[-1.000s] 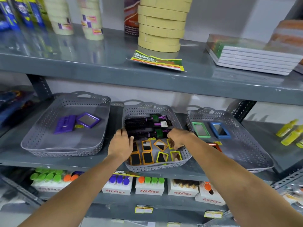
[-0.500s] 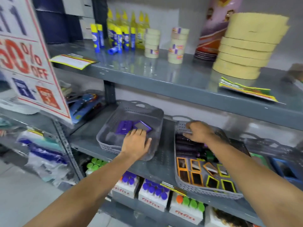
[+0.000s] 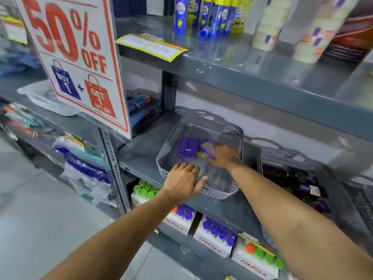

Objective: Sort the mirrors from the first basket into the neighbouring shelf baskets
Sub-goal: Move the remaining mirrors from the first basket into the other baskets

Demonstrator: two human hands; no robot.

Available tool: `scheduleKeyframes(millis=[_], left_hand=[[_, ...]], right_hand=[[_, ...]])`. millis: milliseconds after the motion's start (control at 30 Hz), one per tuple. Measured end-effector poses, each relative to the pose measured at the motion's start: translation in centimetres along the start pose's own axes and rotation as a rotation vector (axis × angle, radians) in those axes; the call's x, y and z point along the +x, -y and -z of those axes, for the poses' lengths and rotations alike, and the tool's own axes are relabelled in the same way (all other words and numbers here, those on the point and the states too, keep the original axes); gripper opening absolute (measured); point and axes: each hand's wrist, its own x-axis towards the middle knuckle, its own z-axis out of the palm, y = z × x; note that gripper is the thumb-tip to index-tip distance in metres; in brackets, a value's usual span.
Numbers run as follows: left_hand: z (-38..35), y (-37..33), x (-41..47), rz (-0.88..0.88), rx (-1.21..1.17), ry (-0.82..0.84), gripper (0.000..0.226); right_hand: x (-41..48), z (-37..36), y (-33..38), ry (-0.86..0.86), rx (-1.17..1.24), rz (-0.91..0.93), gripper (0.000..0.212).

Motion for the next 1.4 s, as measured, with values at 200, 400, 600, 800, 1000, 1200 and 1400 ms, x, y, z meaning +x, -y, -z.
scheduleKeyframes(millis=[200, 400, 600, 800, 1000, 1200, 1400], left_hand=[[-0.4, 0.6, -0.1, -0.015, 0.027, 0.006, 0.052], [-0.7, 0.7, -0.2, -0.024, 0.030, 0.011, 0.053], [-0.7, 0.6, 0.1, 0.010, 0.006, 0.040, 0.055], [-0.5, -2.1, 0.6, -0.017, 0.060, 0.068, 0.056], [-1.1, -11.3, 2.2, -0.176, -0.007, 0.035, 0.055], [-2.4, -23.4, 3.1, -0.402, -0.063, 0.025, 0.051], [-5.1, -35.0, 2.6, -0.565, -0.123, 0.134, 0.059]], right_hand=[[0.8, -2.1, 0.0, 0.041, 0.089, -0.021, 0.039], [0.5, -2.2, -0.1, 0.003, 0.153, -0.042, 0.035], [0.0, -1.7, -0.5, -0.012, 0.158, -0.058, 0.042], [-3.1, 1.2, -2.5, -0.234, 0.248, -0.045, 0.044], [-9.7, 6.2, -9.8, -0.398, 0.202, -0.123, 0.037], [-19.0, 7.8, -21.2, -0.418, 0.049, -0.343, 0.047], [-30.4, 6.5, -32.8, -0.358, 0.028, -0.600, 0.041]])
